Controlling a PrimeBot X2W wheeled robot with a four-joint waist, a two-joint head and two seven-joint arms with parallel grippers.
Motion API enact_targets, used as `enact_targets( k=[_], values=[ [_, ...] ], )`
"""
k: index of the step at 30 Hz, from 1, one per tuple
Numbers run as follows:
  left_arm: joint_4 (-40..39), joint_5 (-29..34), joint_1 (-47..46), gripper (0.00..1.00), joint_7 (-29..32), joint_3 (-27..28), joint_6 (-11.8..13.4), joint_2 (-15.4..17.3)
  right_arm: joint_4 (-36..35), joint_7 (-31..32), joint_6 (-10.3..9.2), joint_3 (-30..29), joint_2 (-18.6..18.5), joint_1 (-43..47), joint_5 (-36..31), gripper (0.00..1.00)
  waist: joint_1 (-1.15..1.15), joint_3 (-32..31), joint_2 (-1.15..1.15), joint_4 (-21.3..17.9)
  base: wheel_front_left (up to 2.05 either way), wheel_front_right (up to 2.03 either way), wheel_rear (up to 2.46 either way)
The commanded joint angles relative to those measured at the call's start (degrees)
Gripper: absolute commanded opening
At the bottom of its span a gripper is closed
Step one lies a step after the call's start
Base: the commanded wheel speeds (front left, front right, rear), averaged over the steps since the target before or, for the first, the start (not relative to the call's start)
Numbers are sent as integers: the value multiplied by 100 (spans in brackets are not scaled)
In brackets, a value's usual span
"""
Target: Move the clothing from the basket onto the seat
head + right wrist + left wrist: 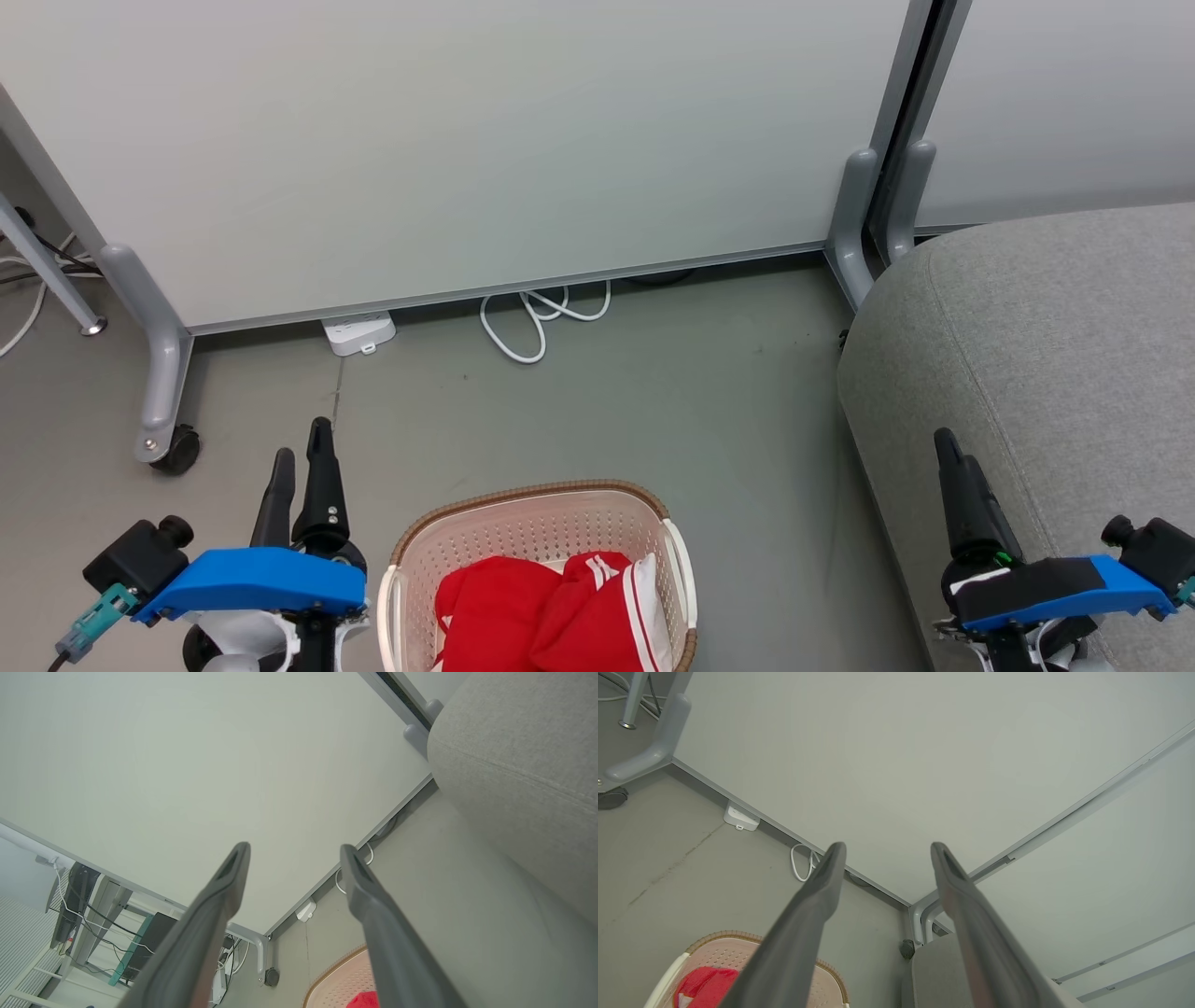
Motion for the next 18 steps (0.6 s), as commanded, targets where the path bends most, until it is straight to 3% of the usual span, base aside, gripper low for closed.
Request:
enact_targets(
  k=[1, 18],
  values=[
    [-85, 219, -174, 100, -59, -48, 25, 46, -52, -57, 11, 36, -43, -164, -189, 100, 0, 1, 0, 1, 0, 0, 0],
    [1, 1726, -188, 100, -398, -495, 179, 174, 97, -399, 13, 263, -56, -185, -1693, 100, 0, 11, 0, 3, 0, 0, 0]
  ],
)
